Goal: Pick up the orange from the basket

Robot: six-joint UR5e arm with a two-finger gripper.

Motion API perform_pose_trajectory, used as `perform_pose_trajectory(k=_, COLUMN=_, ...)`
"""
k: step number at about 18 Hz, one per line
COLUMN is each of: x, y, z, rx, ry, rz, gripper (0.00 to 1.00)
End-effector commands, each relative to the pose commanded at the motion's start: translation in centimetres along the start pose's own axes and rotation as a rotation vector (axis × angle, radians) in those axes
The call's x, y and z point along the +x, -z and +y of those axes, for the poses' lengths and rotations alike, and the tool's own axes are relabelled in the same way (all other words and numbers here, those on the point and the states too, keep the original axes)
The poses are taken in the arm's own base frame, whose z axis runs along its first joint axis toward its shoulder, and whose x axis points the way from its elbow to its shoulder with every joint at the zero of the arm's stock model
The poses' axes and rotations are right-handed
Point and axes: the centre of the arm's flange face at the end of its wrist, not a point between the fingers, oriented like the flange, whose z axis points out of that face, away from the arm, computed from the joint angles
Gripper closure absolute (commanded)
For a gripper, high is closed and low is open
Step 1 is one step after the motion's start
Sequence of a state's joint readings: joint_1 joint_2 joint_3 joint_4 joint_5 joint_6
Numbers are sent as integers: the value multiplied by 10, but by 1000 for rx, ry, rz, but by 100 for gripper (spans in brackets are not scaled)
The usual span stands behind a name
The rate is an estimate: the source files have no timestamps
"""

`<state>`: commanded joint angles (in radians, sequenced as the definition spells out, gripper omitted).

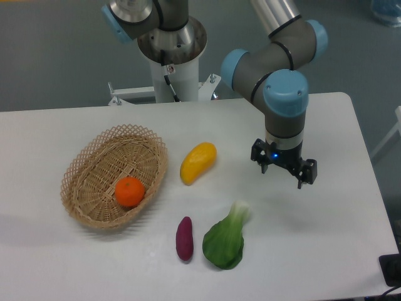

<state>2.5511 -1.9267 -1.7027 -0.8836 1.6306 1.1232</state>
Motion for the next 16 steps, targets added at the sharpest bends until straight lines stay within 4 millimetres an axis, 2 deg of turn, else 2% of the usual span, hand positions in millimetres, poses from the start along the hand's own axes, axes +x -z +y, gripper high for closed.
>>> perform_pose_trajectory(k=3, x=16, y=4, z=-21, rx=16, ry=36, rz=4, gripper=0)
perform_pose_trajectory(k=7, x=48, y=13, z=-57, rx=40, ry=174, rz=1, gripper=0)
perform_pose_trajectory(k=9, x=59, y=23, z=-67, rx=48, ry=220, rz=-9, gripper=0)
perform_pose_trajectory(k=11, x=64, y=27, z=-66, rx=51, ry=231, rz=-11, gripper=0)
perform_pose_trajectory(k=13, x=75, y=33, z=-74, rx=65, ry=244, rz=-3, gripper=0)
perform_pose_trajectory(k=14, x=88, y=31, z=-81, rx=63, ry=301, rz=7, gripper=0)
perform_pose_trajectory(k=16, x=95, y=29, z=-88, rx=61, ry=391, rz=14, gripper=0)
